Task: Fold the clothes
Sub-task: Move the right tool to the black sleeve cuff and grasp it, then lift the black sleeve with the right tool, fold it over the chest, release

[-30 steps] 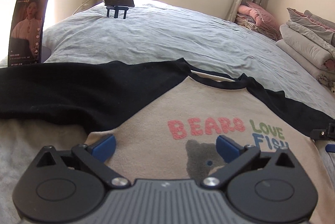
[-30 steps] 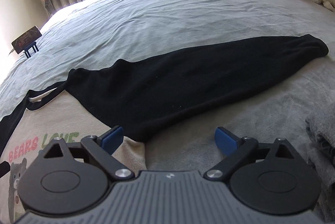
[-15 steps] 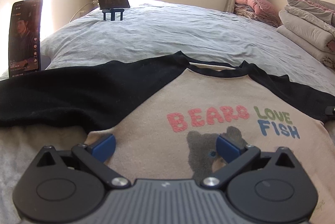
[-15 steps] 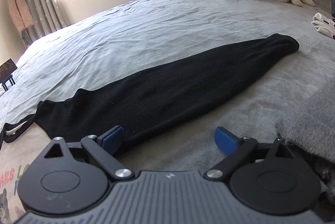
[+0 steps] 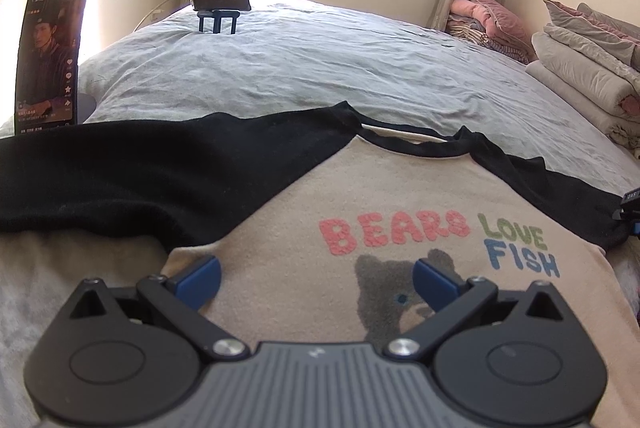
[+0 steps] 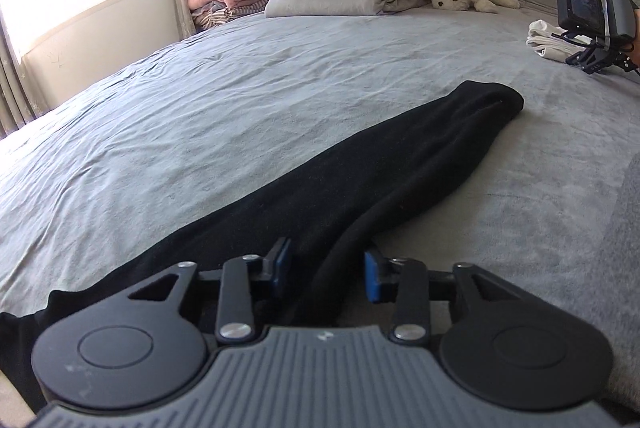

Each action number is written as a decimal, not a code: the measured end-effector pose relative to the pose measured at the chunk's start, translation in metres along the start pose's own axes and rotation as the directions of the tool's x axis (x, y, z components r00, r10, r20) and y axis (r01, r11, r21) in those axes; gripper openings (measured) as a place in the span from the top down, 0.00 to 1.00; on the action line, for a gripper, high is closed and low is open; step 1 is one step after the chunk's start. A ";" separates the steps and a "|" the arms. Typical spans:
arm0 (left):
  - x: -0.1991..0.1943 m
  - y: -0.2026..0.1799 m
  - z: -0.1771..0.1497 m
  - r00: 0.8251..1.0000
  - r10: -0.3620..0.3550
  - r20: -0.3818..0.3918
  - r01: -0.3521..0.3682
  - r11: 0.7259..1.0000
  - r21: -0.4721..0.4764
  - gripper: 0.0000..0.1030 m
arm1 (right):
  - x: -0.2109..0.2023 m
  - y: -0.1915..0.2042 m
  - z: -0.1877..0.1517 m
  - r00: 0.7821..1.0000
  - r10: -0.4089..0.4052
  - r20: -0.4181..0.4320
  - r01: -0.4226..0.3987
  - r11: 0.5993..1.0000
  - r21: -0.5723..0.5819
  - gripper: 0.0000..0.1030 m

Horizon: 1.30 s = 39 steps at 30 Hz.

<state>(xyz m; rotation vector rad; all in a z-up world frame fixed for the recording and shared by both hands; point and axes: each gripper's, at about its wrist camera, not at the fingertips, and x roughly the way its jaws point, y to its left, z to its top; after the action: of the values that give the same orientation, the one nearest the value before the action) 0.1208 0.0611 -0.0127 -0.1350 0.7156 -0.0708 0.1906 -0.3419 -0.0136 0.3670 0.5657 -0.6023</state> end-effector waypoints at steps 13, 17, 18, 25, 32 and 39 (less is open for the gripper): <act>-0.006 0.013 0.008 0.998 -0.069 -0.014 0.068 0.994 -0.086 0.01 | -0.085 0.048 0.005 0.950 0.213 0.230 -0.157 0.959 -0.237 0.92; -0.009 0.017 0.010 0.996 -0.088 -0.009 0.087 0.990 -0.108 0.01 | -0.113 0.078 -0.007 0.915 0.324 0.241 -0.228 0.907 -0.355 0.92; -0.010 0.018 0.011 0.996 -0.091 -0.006 0.090 0.990 -0.112 0.01 | -0.118 0.086 -0.012 0.908 0.348 0.235 -0.241 0.890 -0.388 0.92; -0.017 0.025 0.015 0.994 -0.106 0.022 0.108 0.984 -0.139 0.01 | -0.136 0.147 -0.063 0.876 0.469 0.108 -0.339 0.760 -0.555 0.92; -0.020 0.027 0.014 0.996 -0.091 0.028 0.093 0.988 -0.122 0.01 | -0.094 0.161 -0.117 0.885 0.446 -0.133 -0.450 0.748 -0.489 0.85; -0.028 0.025 0.014 0.992 -0.115 0.045 0.119 0.986 -0.115 0.01 | -0.089 0.137 -0.098 0.749 0.616 -0.245 -0.663 0.706 -0.248 0.48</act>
<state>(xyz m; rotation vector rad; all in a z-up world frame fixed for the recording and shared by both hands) 0.1095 0.0901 0.0119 -0.2902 0.6731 -0.1382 0.1767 -0.1519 -0.0165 0.2723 0.6169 0.2071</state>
